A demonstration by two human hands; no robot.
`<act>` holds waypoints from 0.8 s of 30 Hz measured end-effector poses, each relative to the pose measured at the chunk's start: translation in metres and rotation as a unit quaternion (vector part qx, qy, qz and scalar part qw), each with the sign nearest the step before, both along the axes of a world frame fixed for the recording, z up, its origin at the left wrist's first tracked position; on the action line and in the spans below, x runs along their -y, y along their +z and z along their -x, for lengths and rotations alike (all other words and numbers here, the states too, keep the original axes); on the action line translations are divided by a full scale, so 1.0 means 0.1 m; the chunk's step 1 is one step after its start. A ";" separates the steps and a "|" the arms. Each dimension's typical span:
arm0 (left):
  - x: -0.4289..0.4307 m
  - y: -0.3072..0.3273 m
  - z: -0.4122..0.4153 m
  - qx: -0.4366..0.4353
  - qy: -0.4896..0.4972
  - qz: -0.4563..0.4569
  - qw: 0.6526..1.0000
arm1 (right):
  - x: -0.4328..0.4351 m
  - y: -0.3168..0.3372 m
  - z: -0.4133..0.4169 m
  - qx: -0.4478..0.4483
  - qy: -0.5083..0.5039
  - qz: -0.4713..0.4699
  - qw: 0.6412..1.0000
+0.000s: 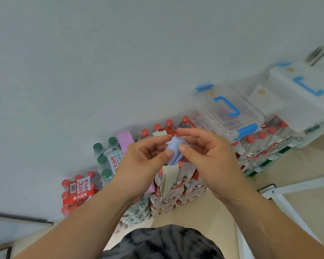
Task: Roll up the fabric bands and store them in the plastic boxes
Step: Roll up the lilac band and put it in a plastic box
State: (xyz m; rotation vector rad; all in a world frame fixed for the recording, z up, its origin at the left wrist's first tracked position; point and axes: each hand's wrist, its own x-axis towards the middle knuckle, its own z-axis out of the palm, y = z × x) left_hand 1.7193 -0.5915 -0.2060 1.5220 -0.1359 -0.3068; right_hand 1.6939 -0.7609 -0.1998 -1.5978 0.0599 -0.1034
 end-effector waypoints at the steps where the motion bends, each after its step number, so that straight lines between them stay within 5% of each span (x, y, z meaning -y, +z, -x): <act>1: -0.03 0.02 -0.04 0.013 -0.029 -0.017 0.999 | -0.04 0.03 0.00 -0.004 -0.015 0.001 1.000; 11: -0.09 -0.13 -0.35 0.013 -0.110 0.067 0.992 | -0.37 0.10 -0.06 -0.051 -0.196 -0.041 0.978; 24: 0.46 -0.17 -0.50 -0.007 -0.174 0.088 0.981 | -0.05 0.12 0.03 -0.003 -0.282 0.064 0.957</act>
